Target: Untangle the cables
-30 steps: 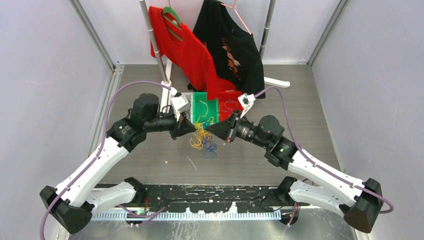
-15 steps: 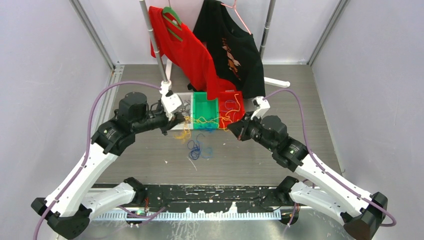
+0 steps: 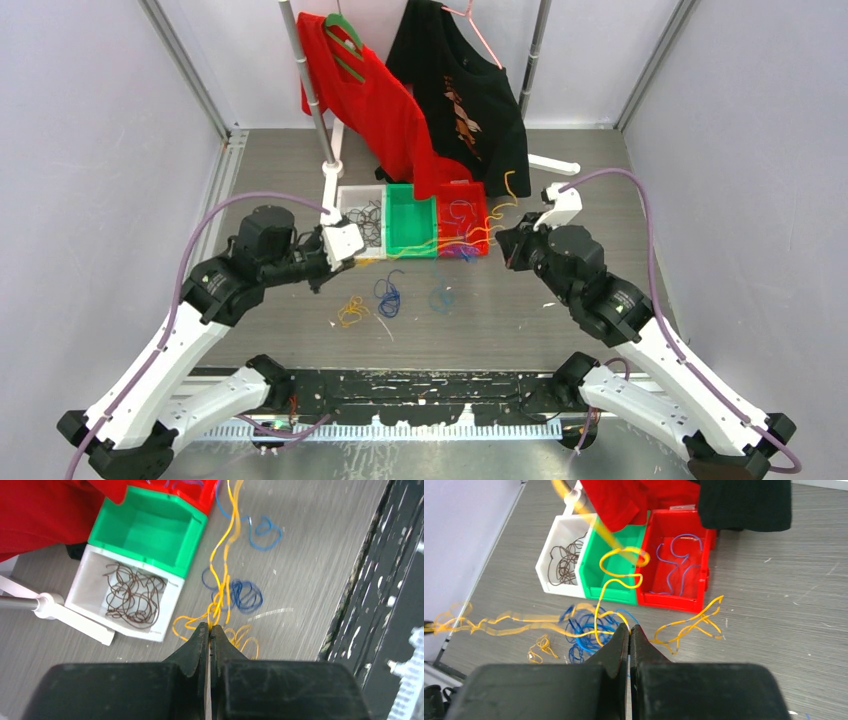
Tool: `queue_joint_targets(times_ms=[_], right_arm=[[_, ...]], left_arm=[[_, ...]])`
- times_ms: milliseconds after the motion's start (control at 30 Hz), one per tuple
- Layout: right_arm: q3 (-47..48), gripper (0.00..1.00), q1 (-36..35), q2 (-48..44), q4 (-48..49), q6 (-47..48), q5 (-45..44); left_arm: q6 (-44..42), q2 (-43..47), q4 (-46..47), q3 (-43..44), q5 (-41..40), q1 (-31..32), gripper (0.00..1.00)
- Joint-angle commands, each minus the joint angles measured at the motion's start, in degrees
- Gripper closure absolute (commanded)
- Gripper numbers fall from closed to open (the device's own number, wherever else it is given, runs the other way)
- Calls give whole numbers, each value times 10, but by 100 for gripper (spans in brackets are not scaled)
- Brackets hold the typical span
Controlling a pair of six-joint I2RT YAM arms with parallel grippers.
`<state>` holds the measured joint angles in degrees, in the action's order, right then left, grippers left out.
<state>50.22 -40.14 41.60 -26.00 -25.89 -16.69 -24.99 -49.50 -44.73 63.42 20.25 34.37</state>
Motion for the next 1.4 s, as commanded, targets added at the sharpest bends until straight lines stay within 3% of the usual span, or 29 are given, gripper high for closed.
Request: queue_joint_targets(times_ms=[0,233,533,800,833,867,967,1067,1133,1367], right_arm=[[32,99,7,-10,-46,33,-53],[30,99,7,-28,-69,26,-79],[74,99,7,-38,-79,49,-118],[90,99,7,-53,-74,75,-115],[88,99,7,-55,-68,75,-99],[85,99,7,-56,-59,76,-70],[70,99,7,-54,-29,65,43],[39,99,7,-66,24,45,132],[23,99,7,-70,57,35,180],[23,99,7,-35,96,16,282]], left_arm=[[-98,40,-76,-39,-17,-3,100],[-184,65,-140,-63,-33,-3,100],[-159,44,-151,-52,31,-3,100],[-205,54,-160,-89,10,-2,100],[-208,56,-160,-93,7,-3,94],[-206,56,-160,-94,3,-3,79],[-183,51,-156,-83,16,-3,70],[-125,42,-133,-60,45,-3,41],[-76,32,-114,-42,72,-3,30],[87,-36,1,34,148,-3,31]])
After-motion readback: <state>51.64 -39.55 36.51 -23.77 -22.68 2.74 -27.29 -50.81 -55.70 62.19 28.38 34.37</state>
